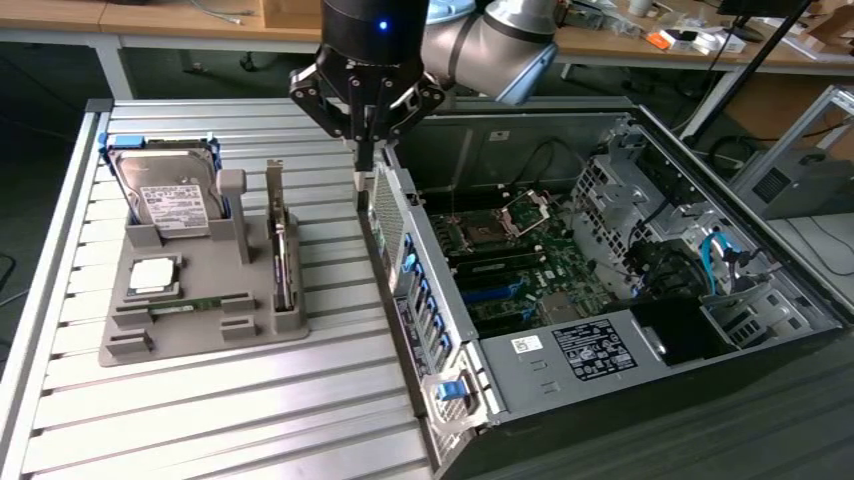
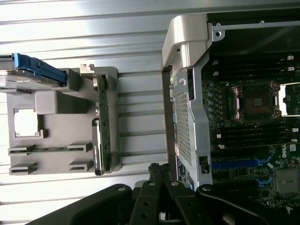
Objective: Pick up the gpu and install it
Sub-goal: 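Reach for the gpu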
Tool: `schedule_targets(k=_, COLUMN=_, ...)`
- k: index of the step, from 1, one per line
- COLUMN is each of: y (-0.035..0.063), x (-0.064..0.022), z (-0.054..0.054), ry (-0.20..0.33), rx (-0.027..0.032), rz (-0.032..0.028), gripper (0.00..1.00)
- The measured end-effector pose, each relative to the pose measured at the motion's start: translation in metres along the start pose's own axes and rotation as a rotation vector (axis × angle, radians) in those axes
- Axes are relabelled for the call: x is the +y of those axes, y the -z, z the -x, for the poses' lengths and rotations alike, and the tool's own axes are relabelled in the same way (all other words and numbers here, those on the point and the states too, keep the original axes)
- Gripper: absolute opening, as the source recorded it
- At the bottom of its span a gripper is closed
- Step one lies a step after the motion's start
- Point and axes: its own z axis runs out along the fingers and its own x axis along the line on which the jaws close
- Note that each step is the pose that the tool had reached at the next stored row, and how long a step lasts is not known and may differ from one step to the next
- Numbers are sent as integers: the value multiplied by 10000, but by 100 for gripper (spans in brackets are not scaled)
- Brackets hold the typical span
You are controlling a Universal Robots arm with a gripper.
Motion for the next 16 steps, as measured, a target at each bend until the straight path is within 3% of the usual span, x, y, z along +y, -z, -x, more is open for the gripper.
schedule_targets(k=16, y=5, x=-13, z=-172, ry=0, rx=0, rz=0, gripper=11)
